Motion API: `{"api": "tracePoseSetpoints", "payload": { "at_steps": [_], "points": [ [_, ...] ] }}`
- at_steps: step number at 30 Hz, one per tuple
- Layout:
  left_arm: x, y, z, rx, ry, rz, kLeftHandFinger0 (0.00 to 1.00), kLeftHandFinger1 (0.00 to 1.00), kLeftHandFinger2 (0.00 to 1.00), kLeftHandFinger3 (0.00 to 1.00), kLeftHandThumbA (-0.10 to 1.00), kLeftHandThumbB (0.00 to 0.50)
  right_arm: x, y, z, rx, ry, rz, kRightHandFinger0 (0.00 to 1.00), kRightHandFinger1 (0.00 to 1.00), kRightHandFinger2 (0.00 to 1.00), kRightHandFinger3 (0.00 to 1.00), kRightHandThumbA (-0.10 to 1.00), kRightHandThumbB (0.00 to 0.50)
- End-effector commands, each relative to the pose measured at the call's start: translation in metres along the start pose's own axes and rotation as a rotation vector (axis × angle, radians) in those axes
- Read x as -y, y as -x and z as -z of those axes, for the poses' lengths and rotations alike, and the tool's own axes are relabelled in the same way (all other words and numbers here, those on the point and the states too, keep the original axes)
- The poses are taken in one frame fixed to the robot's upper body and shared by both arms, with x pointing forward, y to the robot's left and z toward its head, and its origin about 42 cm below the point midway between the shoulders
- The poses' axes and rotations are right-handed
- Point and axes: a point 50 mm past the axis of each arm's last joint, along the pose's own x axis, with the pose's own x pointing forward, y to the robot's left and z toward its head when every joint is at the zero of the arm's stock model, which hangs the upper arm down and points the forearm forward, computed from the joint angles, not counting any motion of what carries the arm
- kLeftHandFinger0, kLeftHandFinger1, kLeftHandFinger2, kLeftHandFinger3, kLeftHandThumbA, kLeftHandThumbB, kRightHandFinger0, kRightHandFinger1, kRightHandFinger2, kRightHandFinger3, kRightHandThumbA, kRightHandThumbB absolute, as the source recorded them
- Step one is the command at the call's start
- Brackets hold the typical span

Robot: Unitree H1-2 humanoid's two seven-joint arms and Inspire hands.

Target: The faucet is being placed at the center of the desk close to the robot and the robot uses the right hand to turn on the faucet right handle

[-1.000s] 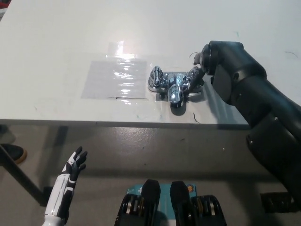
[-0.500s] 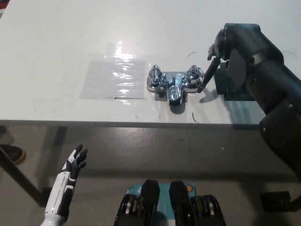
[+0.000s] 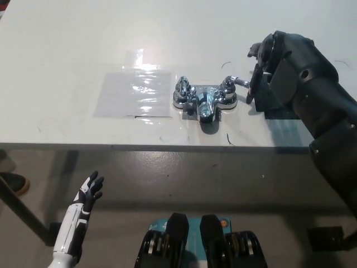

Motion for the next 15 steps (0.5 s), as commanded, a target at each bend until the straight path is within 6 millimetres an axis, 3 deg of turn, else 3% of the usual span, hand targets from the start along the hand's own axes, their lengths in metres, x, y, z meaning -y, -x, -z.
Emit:
{"api": "tracePoseSetpoints", "payload": {
  "at_steps": [1, 6, 10, 15],
  "points": [
    [-0.008, -0.009, -0.016, 0.071, -0.021, -0.002, 1.0, 1.0, 1.0, 1.0, 1.0, 0.5, 0.039, 0.014, -0.01, 0.003, -0.067, 0.25, 1.0, 1.0, 1.0, 1.0, 1.0, 0.322],
    [-0.009, -0.009, -0.015, 0.074, -0.03, 0.001, 1.0, 1.0, 1.0, 1.0, 1.0, 0.5, 0.043, 0.017, -0.012, -0.005, -0.032, 0.315, 1.0, 1.0, 1.0, 1.0, 1.0, 0.339],
    [-0.008, -0.009, -0.016, 0.075, -0.027, 0.002, 1.0, 1.0, 1.0, 1.0, 1.0, 0.5, 0.05, 0.02, -0.015, 0.009, -0.085, 0.388, 1.0, 1.0, 1.0, 1.0, 1.0, 0.332],
    [-0.007, -0.01, -0.018, 0.072, -0.021, 0.008, 1.0, 1.0, 1.0, 1.0, 1.0, 0.5, 0.054, 0.023, -0.019, 0.023, -0.143, 0.438, 1.0, 1.0, 1.0, 1.0, 1.0, 0.361]
  ]
}}
